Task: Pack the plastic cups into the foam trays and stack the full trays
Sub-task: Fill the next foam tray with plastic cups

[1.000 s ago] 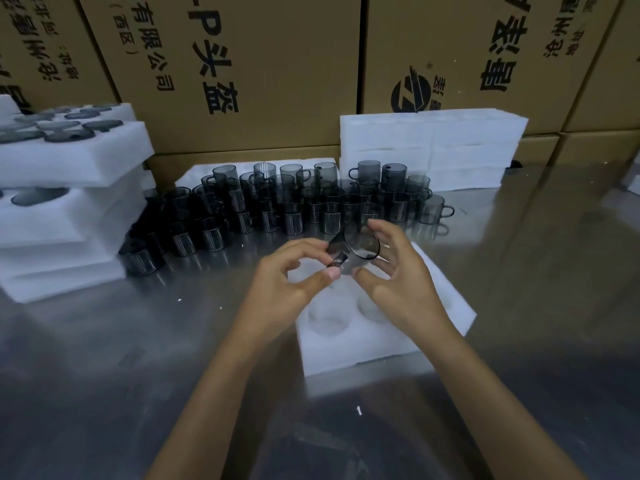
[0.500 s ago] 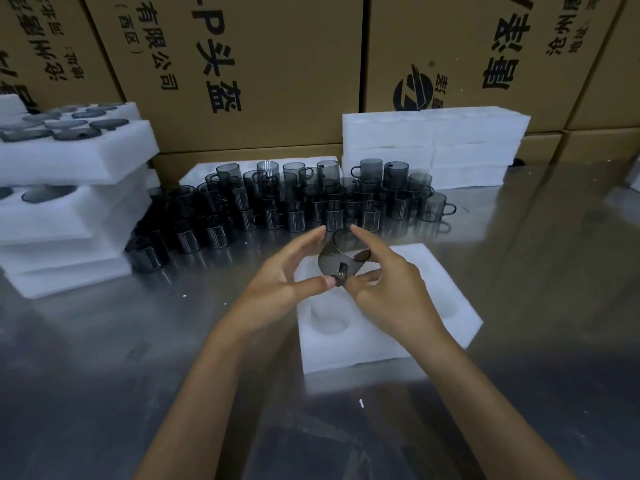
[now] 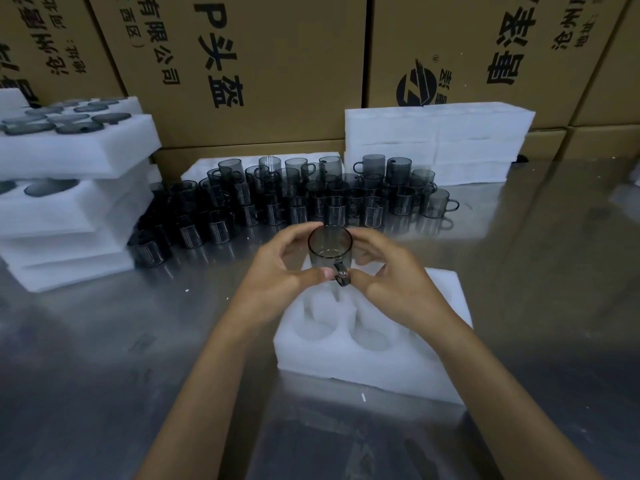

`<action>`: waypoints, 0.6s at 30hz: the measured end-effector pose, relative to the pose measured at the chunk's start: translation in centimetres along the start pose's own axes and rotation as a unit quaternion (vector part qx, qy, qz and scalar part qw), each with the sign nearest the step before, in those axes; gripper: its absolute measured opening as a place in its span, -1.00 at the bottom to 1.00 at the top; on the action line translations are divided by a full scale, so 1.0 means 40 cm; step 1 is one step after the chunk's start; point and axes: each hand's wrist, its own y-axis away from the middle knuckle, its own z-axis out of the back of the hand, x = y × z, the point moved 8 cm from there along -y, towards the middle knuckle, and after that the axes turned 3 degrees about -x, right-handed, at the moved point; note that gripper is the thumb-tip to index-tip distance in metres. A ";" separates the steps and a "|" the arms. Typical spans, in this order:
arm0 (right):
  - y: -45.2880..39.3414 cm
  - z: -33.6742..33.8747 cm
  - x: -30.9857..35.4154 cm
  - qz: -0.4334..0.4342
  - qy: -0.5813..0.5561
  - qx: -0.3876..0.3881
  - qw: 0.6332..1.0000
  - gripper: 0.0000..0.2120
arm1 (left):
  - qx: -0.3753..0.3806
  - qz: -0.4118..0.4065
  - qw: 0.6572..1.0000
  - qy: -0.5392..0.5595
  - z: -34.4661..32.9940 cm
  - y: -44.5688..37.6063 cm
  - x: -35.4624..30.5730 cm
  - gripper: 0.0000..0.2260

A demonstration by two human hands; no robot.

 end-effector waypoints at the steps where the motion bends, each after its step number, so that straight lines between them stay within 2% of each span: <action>1: 0.001 -0.004 -0.003 0.004 0.011 0.007 1.000 -0.51 | 0.010 0.001 1.000 0.000 -0.002 -0.002 0.005 -0.45; 8: -0.002 -0.017 -0.027 -0.010 0.076 0.037 0.996 -0.52 | 0.056 0.018 0.998 -0.010 -0.008 -0.001 0.035 -0.42; 11: 0.000 -0.019 -0.030 -0.012 0.088 0.045 0.995 -0.58 | 0.078 0.029 0.997 -0.002 -0.017 0.006 0.041 -0.44; 14: -0.004 -0.019 -0.022 0.000 0.087 0.061 0.994 -0.66 | 0.083 0.032 0.996 0.012 -0.012 0.008 0.040 -0.57; 18: -0.012 -0.012 -0.012 -0.002 0.002 0.085 0.996 -0.77 | 0.054 0.019 0.998 0.003 0.017 0.003 0.034 -0.80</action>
